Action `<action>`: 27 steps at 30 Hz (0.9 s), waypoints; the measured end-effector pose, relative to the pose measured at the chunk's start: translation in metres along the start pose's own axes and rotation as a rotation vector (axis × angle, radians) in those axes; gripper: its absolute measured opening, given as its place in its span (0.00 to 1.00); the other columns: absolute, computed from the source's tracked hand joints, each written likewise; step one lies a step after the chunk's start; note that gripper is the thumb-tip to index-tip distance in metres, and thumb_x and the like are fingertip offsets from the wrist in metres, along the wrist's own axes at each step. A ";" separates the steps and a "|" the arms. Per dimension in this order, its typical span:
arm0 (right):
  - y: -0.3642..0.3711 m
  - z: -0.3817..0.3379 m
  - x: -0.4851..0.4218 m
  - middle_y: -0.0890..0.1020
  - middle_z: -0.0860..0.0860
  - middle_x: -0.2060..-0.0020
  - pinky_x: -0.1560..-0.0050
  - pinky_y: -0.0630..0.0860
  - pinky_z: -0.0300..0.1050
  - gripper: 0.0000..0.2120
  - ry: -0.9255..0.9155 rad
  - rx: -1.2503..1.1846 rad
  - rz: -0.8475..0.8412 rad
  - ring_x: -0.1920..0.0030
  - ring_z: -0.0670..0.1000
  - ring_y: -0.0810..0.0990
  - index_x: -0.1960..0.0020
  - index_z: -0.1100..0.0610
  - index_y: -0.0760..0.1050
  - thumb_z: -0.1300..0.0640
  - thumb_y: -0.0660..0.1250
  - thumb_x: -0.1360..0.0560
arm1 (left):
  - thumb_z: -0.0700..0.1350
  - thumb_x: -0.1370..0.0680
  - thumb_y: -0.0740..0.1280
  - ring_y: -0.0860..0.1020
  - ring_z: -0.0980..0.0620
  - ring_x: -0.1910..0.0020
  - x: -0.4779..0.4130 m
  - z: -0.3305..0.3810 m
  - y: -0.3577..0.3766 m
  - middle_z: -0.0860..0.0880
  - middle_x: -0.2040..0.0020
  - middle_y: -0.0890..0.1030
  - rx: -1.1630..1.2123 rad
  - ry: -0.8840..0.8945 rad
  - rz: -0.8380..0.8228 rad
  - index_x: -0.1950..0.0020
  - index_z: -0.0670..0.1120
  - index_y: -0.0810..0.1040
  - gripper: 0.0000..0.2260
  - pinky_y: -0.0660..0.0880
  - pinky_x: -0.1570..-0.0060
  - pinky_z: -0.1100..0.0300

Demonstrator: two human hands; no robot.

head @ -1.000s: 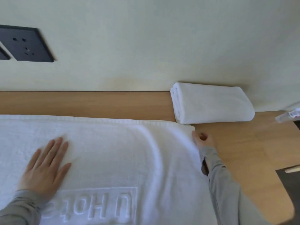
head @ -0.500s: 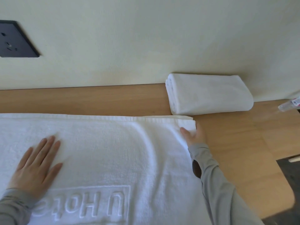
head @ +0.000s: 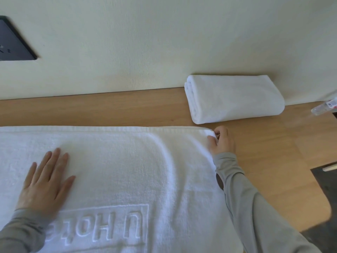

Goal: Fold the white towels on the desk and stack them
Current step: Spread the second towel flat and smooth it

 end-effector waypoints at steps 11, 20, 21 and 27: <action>-0.004 0.001 -0.019 0.76 0.54 0.64 0.67 0.64 0.40 0.02 -0.260 0.032 -0.193 0.64 0.53 0.72 0.58 0.62 0.72 0.66 0.65 0.27 | 0.68 0.28 0.28 0.33 0.49 0.26 -0.049 0.194 0.026 0.51 0.24 0.33 -0.121 0.255 -0.013 0.26 0.53 0.29 0.33 0.37 0.27 0.46; 0.008 0.011 -0.025 0.72 0.46 0.66 0.64 0.68 0.37 0.05 0.236 -0.411 -0.126 0.65 0.46 0.70 0.56 0.57 0.70 0.62 0.67 0.27 | 0.71 0.31 0.28 0.34 0.48 0.25 -0.054 0.201 0.042 0.53 0.24 0.35 -0.193 0.201 -0.050 0.26 0.58 0.32 0.35 0.33 0.29 0.44; 0.006 0.010 -0.027 0.73 0.46 0.65 0.64 0.69 0.34 0.06 0.272 -0.452 -0.150 0.64 0.45 0.71 0.54 0.57 0.71 0.62 0.68 0.28 | 0.71 0.31 0.28 0.33 0.48 0.26 -0.054 0.202 0.042 0.52 0.23 0.35 -0.201 0.194 -0.060 0.26 0.58 0.32 0.35 0.33 0.29 0.44; -0.003 0.007 -0.040 0.77 0.47 0.64 0.64 0.70 0.35 0.07 0.286 -0.412 -0.406 0.64 0.45 0.74 0.54 0.57 0.76 0.59 0.71 0.30 | 0.72 0.33 0.30 0.33 0.41 0.26 -0.057 0.238 0.047 0.45 0.23 0.37 -0.174 0.023 -0.070 0.25 0.51 0.35 0.42 0.33 0.33 0.34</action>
Point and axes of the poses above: each hand's wrist, its own x-axis away from the middle knuckle, its own y-axis out of the palm, z = x × y, the point moved 1 cm from there along -x, towards the middle knuckle
